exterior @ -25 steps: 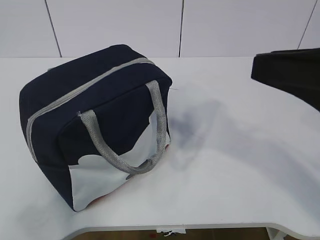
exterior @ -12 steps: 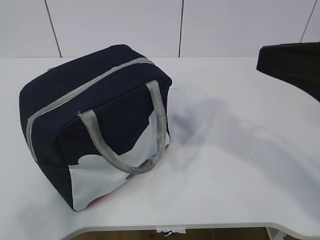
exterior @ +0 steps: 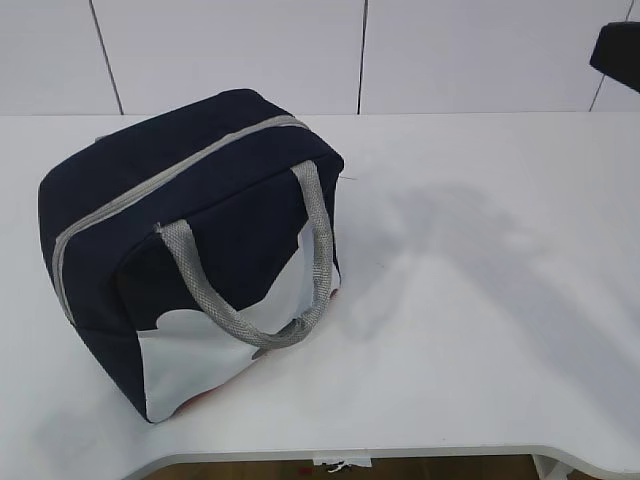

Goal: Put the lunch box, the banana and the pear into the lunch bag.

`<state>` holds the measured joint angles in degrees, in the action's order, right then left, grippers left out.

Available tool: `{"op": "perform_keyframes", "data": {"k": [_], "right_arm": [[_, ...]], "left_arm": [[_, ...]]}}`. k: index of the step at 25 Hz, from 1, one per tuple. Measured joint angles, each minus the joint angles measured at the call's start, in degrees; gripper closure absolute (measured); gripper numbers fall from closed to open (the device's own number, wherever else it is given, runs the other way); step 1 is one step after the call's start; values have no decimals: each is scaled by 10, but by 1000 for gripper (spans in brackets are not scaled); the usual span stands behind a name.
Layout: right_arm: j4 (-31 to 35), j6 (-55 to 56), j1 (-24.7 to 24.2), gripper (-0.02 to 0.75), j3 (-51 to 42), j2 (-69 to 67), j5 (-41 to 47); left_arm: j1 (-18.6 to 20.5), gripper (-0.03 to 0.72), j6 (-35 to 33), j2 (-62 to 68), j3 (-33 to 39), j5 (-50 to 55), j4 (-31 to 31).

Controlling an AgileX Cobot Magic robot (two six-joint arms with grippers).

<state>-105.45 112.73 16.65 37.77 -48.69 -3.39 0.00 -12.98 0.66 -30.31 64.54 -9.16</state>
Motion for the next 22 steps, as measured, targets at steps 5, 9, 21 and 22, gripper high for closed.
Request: {"op": "perform_keyframes", "data": {"k": [5,9,21,22], "right_arm": [[0,-1,0,402,0,0,6],[1,-1,0,402,0,0,6],[91,-182,0,402,0,0,15],[113,-209,0,402,0,0,21]], "left_arm": [[0,447,0,0,0,0,0],[0,447,0,0,0,0,0],[0,447,0,0,0,0,0],[0,447,0,0,0,0,0]]}}
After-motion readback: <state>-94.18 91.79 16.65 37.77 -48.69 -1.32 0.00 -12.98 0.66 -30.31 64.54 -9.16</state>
